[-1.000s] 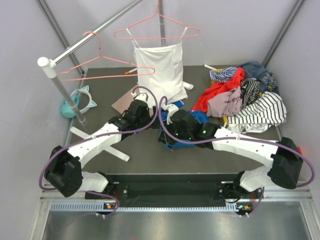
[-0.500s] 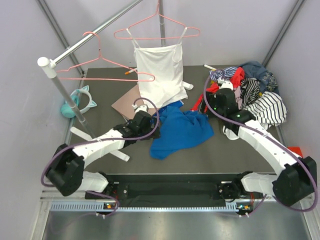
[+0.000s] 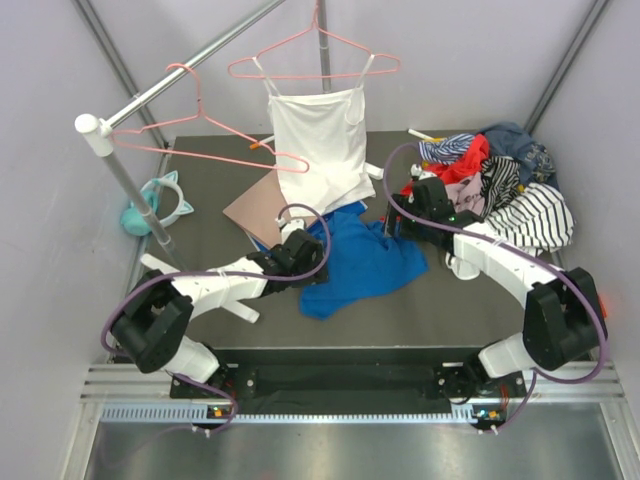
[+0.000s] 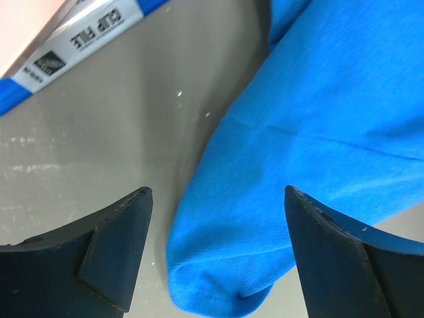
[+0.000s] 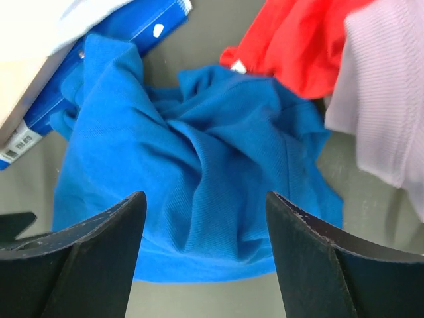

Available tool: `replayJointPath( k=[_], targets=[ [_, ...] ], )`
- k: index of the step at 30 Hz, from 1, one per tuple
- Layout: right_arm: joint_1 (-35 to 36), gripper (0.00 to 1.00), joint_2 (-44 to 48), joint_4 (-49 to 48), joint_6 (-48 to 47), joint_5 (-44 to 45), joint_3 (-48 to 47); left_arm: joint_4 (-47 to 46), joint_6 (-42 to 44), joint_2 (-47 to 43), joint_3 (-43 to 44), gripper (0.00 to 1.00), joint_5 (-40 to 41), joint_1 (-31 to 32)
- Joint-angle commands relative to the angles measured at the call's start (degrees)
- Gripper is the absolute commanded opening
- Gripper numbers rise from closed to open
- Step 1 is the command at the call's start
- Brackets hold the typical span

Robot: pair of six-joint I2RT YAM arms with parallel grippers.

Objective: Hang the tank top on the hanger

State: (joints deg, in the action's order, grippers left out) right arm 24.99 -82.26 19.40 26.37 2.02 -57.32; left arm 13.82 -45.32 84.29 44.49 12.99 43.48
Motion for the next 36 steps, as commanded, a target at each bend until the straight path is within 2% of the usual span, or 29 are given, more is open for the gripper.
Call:
replayJointPath(
  k=[1, 7, 11, 20, 24, 25, 27, 28, 29, 31, 32, 34, 35, 36],
  targets=[
    [0.1, 0.72, 1.2, -1.3, 1.7, -1.4, 2.7, -6.1, 0.2, 1.0, 0.9, 0.84, 1.5, 0.1],
    [-0.4, 0.73, 0.9, 0.5, 0.3, 1.8, 3.0, -7.3, 1.5, 6.1, 4.0, 0.79, 2.5, 0.0],
    [-1.1, 0.70, 0.5, 0.6, 0.1, 1.9, 3.5, -6.8, 0.9, 7.6, 5.0, 0.66, 4.8, 0.0],
    [-4.7, 0.65, 0.9, 0.0, -1.2, 1.6, 7.0, -8.6, 2.1, 9.5, 6.3, 0.64, 5.4, -0.1],
    [-5.3, 0.65, -0.3, -1.5, -1.5, 0.2, 7.9, -8.1, 2.3, 10.7, 7.5, 0.56, 5.6, -0.1],
    [-5.4, 0.64, -0.7, -1.6, -1.6, -0.2, 7.9, -8.1, 2.3, 10.9, 7.7, 0.47, 5.7, -0.1],
    [-5.3, 0.64, -2.1, -1.6, -1.8, -1.3, 7.9, -8.1, 2.3, 10.9, 7.9, 0.39, 5.9, -0.1],
    [-5.4, 0.62, -2.5, -1.7, -2.0, -1.8, 8.0, -8.1, 2.2, 10.9, 8.0, 0.31, 6.1, -0.2],
    [-5.4, 0.61, -3.2, -2.0, -2.3, -3.2, 8.1, -8.1, 2.2, 10.8, 8.1, 0.26, 6.2, -0.2],
    [-5.4, 0.51, -3.4, -2.0, -2.6, -4.6, 8.2, -7.7, 2.2, 10.5, 8.4, 0.18, 6.4, -0.2],
    [-5.4, 0.48, -3.3, -2.0, -2.7, -5.6, 8.1, -7.4, 2.0, 10.1, 8.4, 0.07, 7.0, -0.2],
    [-5.4, 0.35, -3.2, -2.2, -3.1, -6.1, 8.3, -6.9, 1.6, 9.3, 8.2, 0.00, 7.6, -0.2],
    [-5.4, 0.28, -3.0, -2.1, -3.3, -6.2, 8.3, -6.8, 1.5, 8.4, 7.9, 0.00, 8.0, -0.4],
    [-5.4, 0.13, -3.0, -2.0, -3.4, -6.2, 8.3, -6.8, 1.4, 7.9, 7.5, 0.00, 8.3, -0.5]
  ],
)
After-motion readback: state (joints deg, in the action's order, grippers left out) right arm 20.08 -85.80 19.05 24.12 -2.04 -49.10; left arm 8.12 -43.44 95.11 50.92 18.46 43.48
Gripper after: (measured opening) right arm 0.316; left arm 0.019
